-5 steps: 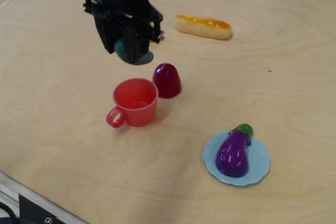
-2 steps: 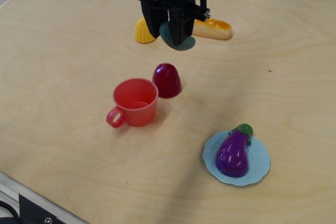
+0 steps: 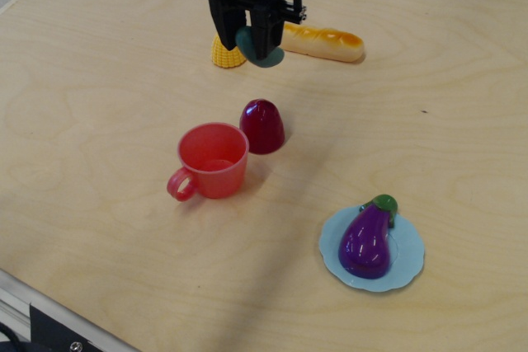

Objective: Take cucumber out of cup

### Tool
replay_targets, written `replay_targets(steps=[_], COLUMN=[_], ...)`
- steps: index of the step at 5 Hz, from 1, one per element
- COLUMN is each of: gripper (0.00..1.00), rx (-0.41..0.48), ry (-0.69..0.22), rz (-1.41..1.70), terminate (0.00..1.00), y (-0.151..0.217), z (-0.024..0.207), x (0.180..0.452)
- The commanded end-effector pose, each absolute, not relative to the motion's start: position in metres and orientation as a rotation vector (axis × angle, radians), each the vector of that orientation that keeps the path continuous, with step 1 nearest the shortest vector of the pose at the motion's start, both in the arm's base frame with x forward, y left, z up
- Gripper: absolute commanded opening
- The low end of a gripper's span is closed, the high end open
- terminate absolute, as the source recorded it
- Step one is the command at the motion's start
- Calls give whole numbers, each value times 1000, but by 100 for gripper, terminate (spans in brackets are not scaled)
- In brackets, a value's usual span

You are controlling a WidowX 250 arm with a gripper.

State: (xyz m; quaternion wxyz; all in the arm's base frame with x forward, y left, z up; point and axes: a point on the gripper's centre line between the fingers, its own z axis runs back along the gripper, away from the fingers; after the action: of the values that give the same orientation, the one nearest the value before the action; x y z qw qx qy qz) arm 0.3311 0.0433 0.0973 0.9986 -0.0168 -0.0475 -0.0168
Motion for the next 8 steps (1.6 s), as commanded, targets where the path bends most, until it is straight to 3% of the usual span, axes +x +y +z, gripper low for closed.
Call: replay_targets(steps=[1,2,5,6,7,8], gripper=[0,0,0,100,100,100], rx=[-20,3,16,51,48,38], ry=[-124,-131,-102,-62,-79,-158], rz=[-82,-134,-124,-115,-98,-34], terminate=[0,0,0,0,0,0], y=[68,77,103,103,102,103], z=[76,54,42,47,65,104], x=[363,368,342,340,338,331])
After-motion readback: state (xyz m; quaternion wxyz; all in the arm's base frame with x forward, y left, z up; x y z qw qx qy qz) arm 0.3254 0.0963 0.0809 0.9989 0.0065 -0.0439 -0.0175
